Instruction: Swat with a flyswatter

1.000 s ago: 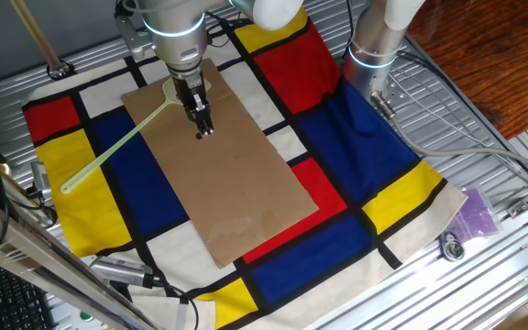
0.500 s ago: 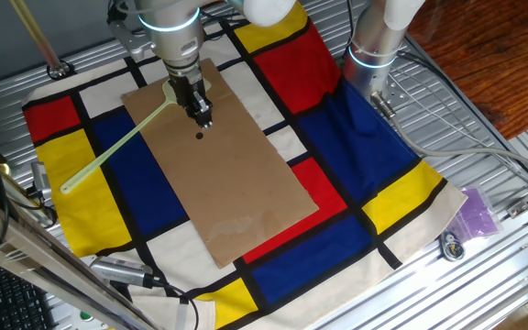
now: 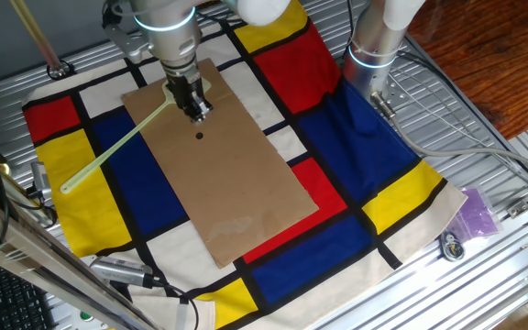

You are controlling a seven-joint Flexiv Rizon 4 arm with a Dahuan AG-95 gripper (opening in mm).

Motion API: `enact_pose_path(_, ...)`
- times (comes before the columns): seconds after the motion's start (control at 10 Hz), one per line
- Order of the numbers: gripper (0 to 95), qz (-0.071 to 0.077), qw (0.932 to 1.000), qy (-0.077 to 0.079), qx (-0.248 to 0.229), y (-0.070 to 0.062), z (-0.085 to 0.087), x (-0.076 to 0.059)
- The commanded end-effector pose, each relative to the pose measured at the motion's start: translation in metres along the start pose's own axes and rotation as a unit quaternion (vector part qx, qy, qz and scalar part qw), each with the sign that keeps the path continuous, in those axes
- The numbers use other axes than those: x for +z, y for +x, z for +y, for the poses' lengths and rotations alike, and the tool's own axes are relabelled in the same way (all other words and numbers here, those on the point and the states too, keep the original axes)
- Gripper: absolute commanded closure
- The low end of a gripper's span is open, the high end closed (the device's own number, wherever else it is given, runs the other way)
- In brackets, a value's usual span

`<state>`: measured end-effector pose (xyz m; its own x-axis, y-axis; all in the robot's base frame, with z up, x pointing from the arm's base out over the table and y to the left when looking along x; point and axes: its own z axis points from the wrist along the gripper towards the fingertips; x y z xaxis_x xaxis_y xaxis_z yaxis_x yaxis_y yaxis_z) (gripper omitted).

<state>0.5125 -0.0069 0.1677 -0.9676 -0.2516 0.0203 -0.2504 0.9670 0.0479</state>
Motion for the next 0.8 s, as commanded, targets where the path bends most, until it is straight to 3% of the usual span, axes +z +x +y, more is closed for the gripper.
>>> enact_pose_path(0.1,95.0,0.008,0.9999,-0.002,-0.013,-0.014,-0.021,0.01)
enact_pose_path(0.6,95.0,0.01,0.9983,0.0,-0.057,-0.043,-0.097,0.044)
enact_pose_path(0.8,95.0,0.019,0.9986,0.01,-0.049,-0.049,-0.11,0.046)
